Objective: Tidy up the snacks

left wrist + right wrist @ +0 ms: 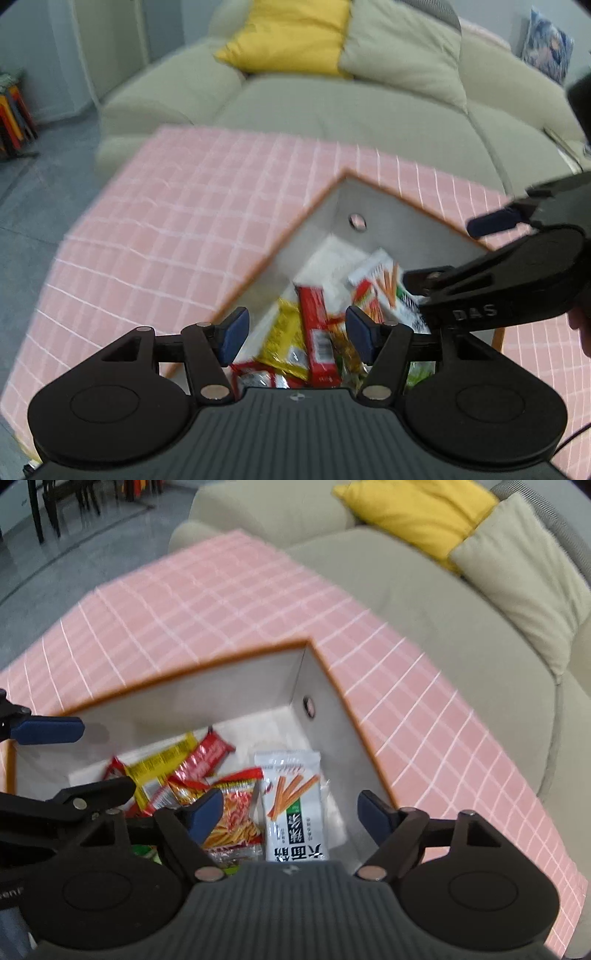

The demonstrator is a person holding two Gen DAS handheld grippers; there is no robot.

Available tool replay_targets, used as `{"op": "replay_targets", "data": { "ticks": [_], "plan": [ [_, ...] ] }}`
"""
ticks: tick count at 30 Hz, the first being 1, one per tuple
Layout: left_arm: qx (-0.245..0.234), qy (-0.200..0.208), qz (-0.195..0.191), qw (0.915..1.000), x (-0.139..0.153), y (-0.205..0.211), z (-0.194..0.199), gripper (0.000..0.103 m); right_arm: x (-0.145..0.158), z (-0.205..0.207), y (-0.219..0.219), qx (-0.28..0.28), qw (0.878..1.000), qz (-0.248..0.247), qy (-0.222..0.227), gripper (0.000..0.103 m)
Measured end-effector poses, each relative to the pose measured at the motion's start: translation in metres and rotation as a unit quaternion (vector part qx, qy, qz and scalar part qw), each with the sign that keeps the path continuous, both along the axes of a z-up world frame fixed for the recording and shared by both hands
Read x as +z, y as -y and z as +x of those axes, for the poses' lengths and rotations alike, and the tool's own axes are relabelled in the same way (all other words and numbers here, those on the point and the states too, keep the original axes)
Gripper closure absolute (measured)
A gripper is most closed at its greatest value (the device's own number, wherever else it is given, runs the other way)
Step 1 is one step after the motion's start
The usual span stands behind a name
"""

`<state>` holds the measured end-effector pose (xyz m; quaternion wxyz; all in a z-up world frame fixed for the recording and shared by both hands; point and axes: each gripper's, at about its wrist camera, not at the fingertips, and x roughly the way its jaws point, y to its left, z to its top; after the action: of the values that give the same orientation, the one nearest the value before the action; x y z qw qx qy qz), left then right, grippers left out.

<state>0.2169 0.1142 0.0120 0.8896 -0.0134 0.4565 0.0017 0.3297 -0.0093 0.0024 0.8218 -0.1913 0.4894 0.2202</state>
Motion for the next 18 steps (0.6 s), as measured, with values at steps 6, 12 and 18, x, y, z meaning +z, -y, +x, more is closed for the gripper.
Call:
{"op": "replay_targets", "data": {
  "ticks": [6,12,18],
  "plan": [
    [0.028,0.097,0.034,0.9943,0.045,0.007,-0.037,0.028,0.059,-0.044,0.032,-0.051,0.991,0.089,0.083,0.020],
    [0.042,0.187,0.031,0.9809,0.072,0.026,-0.086,0.024,0.092,-0.112,0.076,-0.103,0.967,0.179,0.149,0.017],
    [0.025,0.251,0.028,0.9672,0.082,0.053,-0.130,0.017,0.099,-0.185,0.109,-0.118,0.955,0.189,0.195,0.005]
  ]
}}
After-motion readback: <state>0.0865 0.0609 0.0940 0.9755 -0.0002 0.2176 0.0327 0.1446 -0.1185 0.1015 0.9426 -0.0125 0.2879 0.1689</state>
